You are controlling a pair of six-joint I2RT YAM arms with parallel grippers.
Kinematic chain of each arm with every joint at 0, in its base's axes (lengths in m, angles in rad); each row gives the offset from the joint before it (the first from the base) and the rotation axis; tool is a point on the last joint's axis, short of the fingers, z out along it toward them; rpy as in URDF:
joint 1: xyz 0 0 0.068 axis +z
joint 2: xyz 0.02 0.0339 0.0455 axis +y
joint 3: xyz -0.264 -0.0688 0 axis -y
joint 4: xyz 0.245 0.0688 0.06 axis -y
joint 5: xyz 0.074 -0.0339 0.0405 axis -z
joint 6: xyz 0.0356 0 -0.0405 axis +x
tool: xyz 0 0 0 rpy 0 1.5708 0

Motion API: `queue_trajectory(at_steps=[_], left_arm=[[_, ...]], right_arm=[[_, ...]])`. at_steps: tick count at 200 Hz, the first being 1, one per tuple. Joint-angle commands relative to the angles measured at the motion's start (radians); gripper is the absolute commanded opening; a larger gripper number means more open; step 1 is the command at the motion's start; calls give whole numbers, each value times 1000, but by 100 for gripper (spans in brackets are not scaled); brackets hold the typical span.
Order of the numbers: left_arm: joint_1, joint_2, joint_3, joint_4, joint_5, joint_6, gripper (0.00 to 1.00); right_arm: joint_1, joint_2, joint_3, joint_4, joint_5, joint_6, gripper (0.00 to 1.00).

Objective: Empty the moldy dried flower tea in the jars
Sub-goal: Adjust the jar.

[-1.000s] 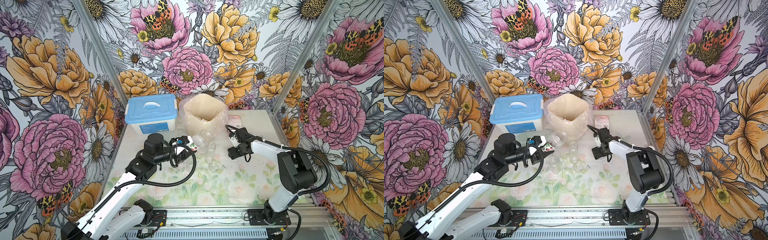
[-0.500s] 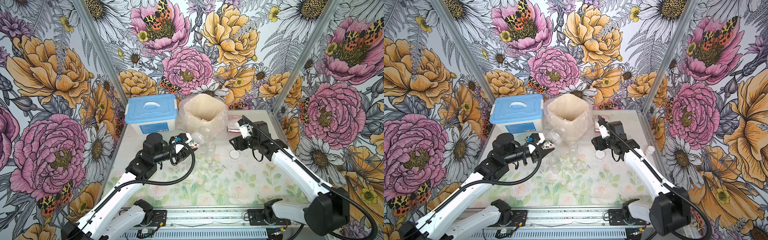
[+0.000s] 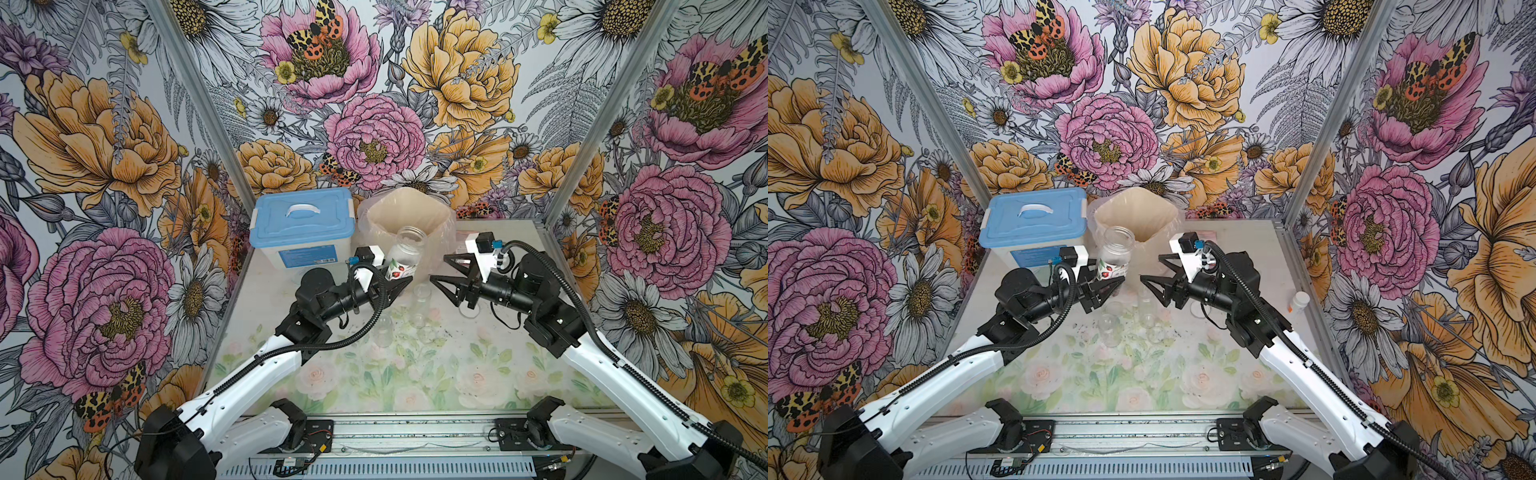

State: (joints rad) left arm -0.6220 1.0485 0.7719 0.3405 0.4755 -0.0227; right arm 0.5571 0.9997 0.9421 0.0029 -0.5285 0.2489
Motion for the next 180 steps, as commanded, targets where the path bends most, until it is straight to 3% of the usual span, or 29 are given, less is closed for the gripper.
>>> queue_trajectory(at_steps=[1,109,180], left_arm=[[-25,11,-5,117,-59,-43,54],[-31,20,-25,164,-92,-57,55],[-38,27,-17,145,-100,-37,56]], right_arm=[[45,15,2,213,22,84,76],[205,138,102,227,128,44,78],[292,203,157,225,290,30,78]])
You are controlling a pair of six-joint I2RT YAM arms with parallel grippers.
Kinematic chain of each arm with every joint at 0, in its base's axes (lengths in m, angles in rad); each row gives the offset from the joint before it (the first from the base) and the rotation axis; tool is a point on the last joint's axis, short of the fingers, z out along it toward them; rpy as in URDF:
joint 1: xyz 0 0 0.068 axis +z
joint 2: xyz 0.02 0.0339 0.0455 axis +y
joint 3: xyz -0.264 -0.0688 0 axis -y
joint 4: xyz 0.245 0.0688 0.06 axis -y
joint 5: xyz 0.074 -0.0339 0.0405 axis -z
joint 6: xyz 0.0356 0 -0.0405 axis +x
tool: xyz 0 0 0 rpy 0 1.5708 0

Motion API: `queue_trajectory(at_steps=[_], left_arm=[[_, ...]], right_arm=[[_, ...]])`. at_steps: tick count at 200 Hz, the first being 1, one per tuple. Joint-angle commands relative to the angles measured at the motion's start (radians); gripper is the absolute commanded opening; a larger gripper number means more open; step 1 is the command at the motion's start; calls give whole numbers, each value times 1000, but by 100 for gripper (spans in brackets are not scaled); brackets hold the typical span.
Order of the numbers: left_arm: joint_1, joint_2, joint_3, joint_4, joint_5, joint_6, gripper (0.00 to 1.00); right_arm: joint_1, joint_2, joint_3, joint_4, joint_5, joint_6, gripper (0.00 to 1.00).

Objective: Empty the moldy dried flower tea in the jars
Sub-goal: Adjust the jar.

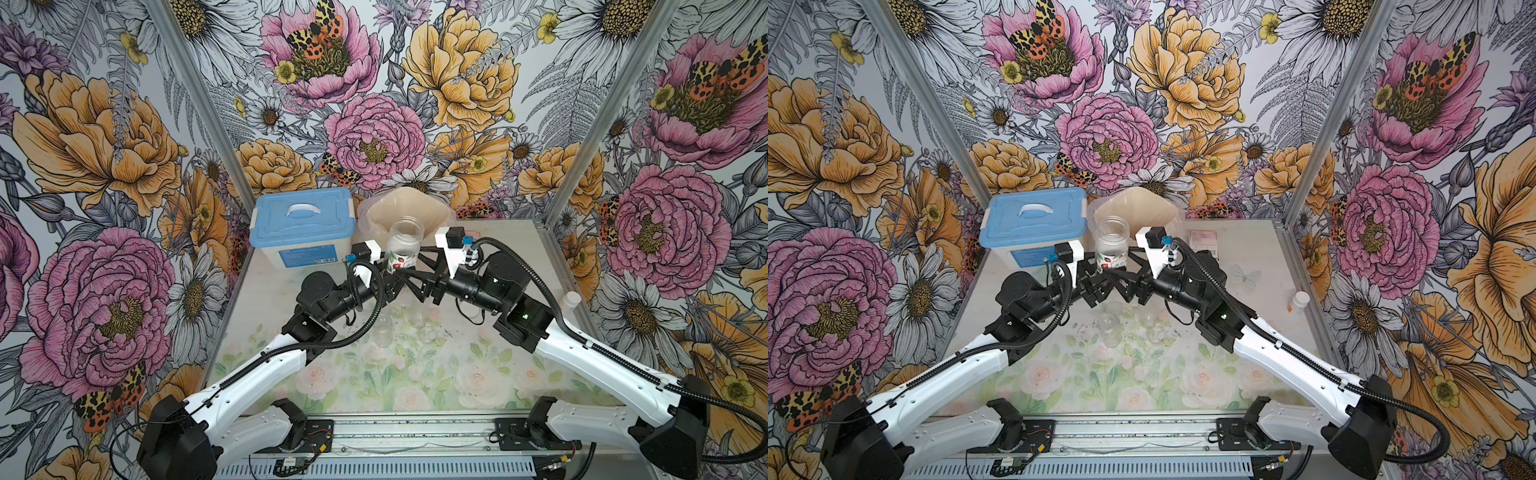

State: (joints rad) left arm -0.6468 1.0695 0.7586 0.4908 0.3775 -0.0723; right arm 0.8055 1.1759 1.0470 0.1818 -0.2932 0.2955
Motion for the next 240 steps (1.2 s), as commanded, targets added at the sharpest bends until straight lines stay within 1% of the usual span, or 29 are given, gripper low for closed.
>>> queue_trajectory(at_steps=[1,27,59,97,155,181,218,240], left_arm=[[-14,7,-5,-7,-3,13,56],[-19,10,-3,-14,-15,26,56],[-25,15,0,-17,-18,34,56],[-27,17,1,-22,-20,43,56],[-31,19,5,-28,-15,50,56],[-34,20,7,-32,-13,52,56],[-36,21,13,-43,-17,54,56],[-36,26,21,-54,-19,54,57]], right_arm=[[44,27,53,45,58,-18,78],[71,60,77,32,129,-26,78],[108,94,100,38,158,-36,78],[151,132,131,24,231,-77,77],[171,169,157,-5,301,-104,75],[173,188,169,-26,322,-113,67],[177,199,170,-25,330,-118,48],[179,199,169,-25,334,-122,40]])
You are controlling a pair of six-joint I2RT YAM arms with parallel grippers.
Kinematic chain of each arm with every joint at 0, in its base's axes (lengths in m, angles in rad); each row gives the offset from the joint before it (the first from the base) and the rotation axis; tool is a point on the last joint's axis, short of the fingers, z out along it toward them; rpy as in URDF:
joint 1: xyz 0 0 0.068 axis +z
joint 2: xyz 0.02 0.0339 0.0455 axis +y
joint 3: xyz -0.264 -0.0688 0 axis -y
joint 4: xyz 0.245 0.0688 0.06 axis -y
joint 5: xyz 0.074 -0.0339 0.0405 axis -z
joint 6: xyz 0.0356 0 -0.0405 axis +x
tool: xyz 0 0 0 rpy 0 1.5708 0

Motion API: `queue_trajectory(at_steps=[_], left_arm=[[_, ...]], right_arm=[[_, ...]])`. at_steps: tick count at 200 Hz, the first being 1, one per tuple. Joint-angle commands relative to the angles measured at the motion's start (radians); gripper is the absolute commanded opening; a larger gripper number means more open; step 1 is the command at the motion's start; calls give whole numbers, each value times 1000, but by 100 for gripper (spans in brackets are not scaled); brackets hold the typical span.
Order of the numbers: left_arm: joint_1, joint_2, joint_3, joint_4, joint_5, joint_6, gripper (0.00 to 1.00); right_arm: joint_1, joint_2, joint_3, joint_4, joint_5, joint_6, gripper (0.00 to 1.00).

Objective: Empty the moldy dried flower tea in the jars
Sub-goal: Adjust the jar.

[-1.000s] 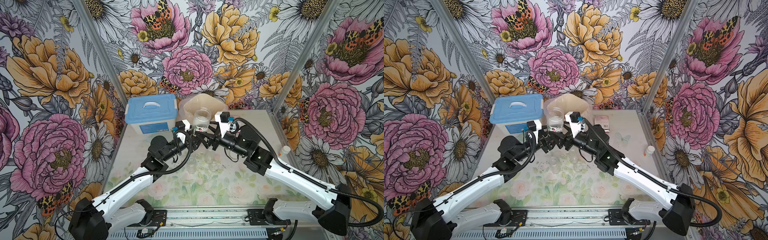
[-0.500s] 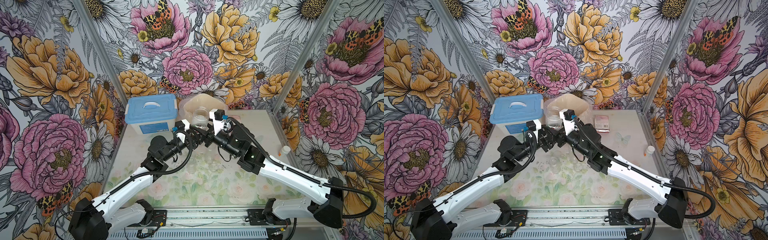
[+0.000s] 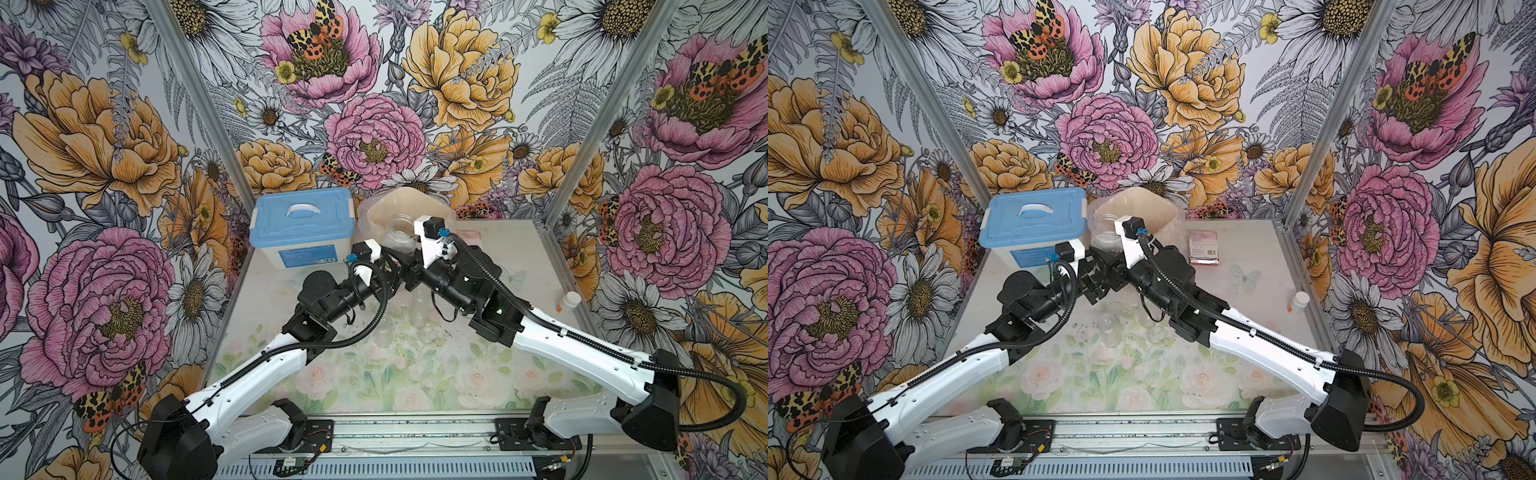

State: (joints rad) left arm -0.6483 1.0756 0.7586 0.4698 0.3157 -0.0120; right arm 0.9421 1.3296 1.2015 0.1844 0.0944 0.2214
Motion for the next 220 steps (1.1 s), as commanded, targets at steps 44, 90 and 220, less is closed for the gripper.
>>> queue_trajectory(at_steps=[44,90,220], left_arm=[[-34,21,30,-51,33,-13,66],[-34,3,36,-93,15,-2,82],[56,-174,46,-278,0,-65,98]], right_arm=[[41,38,6,-41,-20,-64,27],[41,26,17,-93,31,-98,16],[-58,-80,12,-325,147,-321,11]])
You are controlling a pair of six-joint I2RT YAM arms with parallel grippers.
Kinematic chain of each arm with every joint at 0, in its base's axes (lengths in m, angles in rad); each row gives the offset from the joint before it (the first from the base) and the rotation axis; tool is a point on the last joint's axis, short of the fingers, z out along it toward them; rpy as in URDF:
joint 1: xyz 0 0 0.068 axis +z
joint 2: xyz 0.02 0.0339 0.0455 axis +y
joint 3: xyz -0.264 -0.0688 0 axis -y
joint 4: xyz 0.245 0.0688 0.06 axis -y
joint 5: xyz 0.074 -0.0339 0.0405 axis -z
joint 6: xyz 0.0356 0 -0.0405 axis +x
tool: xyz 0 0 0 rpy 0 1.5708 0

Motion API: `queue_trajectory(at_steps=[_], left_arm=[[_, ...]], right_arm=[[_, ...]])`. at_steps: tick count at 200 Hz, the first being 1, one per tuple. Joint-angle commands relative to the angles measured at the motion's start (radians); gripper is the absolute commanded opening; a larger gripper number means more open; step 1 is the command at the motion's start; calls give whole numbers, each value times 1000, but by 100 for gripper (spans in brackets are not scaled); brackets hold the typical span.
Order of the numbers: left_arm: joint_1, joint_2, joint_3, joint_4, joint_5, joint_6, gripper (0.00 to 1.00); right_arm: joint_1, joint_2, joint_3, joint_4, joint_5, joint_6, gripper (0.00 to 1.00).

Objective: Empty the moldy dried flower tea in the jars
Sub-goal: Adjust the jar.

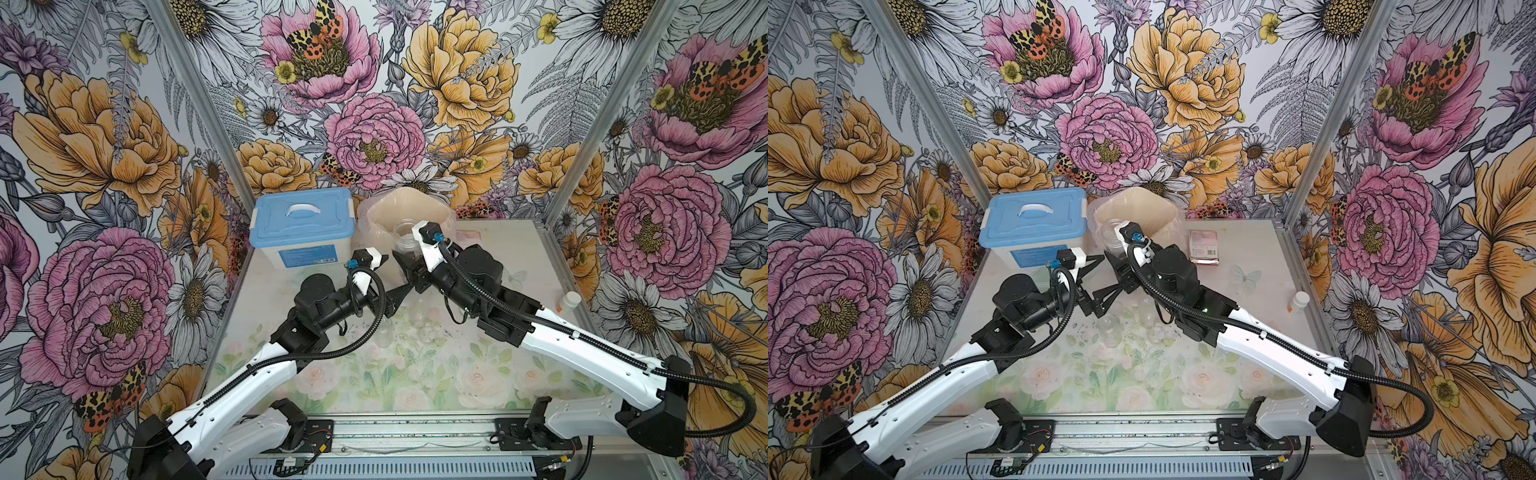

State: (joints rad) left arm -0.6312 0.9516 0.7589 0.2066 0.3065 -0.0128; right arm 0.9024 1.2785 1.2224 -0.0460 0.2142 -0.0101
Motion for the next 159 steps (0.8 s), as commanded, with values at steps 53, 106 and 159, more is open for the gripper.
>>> queue_trajectory(at_steps=[53,106,159], left_arm=[[204,-5,363,-352,210,-240,91],[246,199,724,-838,379,-196,71],[231,314,840,-1028,447,-157,55]], right_arm=[[-51,-80,-90,-120,-100,-153,11],[-53,-102,-151,-122,-170,-191,11],[-54,-117,-172,-121,-194,-199,11]])
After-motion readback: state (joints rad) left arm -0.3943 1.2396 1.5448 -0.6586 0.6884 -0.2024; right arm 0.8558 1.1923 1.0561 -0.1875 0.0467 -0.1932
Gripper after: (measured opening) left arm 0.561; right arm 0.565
